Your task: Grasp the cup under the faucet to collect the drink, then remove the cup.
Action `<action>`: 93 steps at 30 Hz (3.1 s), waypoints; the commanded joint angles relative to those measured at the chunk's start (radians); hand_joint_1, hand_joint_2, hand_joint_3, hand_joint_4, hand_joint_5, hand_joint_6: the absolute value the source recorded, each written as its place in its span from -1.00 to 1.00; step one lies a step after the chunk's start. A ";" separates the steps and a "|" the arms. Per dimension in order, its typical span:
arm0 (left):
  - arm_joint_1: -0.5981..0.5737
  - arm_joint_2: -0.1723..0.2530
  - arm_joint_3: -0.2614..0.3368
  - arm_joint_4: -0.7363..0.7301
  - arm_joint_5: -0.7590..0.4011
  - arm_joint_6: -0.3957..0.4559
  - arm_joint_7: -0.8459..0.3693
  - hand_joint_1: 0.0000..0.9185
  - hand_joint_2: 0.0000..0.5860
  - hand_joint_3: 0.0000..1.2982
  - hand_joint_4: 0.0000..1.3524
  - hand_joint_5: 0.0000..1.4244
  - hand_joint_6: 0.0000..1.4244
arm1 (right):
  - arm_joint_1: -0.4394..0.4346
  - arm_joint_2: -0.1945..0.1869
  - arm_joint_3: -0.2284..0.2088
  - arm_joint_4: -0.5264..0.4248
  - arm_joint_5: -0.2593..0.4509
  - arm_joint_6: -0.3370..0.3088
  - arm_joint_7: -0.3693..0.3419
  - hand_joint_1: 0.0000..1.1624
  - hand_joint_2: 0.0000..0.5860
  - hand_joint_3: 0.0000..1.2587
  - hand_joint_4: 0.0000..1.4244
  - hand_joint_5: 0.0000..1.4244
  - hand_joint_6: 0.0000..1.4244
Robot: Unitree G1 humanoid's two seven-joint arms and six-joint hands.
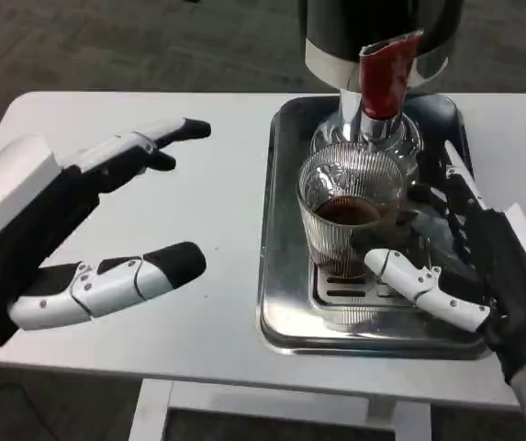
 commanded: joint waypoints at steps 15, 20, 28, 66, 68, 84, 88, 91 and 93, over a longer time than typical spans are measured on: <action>0.176 -0.004 0.073 -0.010 0.013 -0.015 0.033 -1.00 -0.63 -0.75 -0.83 -0.69 -0.68 | -0.032 0.023 0.047 0.068 0.000 0.006 -0.003 0.08 -0.25 -1.00 -1.00 -0.88 -0.70; 0.192 -0.002 0.077 -0.013 0.008 -0.010 0.031 -1.00 -0.63 -0.75 -0.83 -0.69 -0.69 | -0.045 0.037 0.056 0.082 -0.006 0.014 -0.014 0.08 -0.25 -1.00 -1.00 -0.89 -0.71; 0.205 0.005 0.075 -0.013 0.012 0.003 0.021 -1.00 -0.63 -0.75 -0.83 -0.69 -0.69 | -0.069 0.053 0.062 0.110 -0.009 0.013 -0.020 0.04 -0.24 -1.00 -1.00 -0.91 -0.75; 0.261 0.020 0.075 0.009 0.002 0.018 -0.010 -0.99 -0.62 -0.73 -0.81 -0.69 -0.69 | -0.127 0.097 0.129 0.279 -0.044 -0.086 -0.120 0.05 -0.26 -1.00 -0.92 -0.75 -0.57; 0.262 0.021 0.078 0.011 0.003 0.016 -0.010 -0.99 -0.62 -0.73 -0.80 -0.69 -0.69 | -0.128 0.099 0.132 0.287 -0.046 -0.091 -0.123 0.05 -0.26 -1.00 -0.92 -0.73 -0.55; 0.262 0.037 0.080 0.023 0.003 0.022 -0.019 -1.00 -0.62 -0.72 -0.80 -0.69 -0.69 | -0.128 0.108 0.146 0.311 -0.065 -0.095 -0.144 0.14 -0.29 -1.00 -0.86 -0.60 -0.45; 0.262 0.040 0.082 0.023 0.003 0.023 -0.021 -1.00 -0.62 -0.72 -0.79 -0.69 -0.69 | -0.127 0.109 0.153 0.312 -0.072 -0.090 -0.149 0.18 -0.30 -1.00 -0.86 -0.58 -0.43; 0.261 0.042 0.081 0.021 0.002 0.024 -0.022 -1.00 -0.62 -0.72 -0.79 -0.69 -0.69 | -0.125 0.111 0.156 0.312 -0.078 -0.089 -0.151 0.18 -0.30 -1.00 -0.86 -0.57 -0.42; 0.259 0.044 0.082 0.021 0.000 0.025 -0.024 -1.00 -0.62 -0.72 -0.78 -0.69 -0.70 | -0.124 0.113 0.156 0.311 -0.082 -0.089 -0.152 0.22 -0.32 -1.00 -0.85 -0.56 -0.39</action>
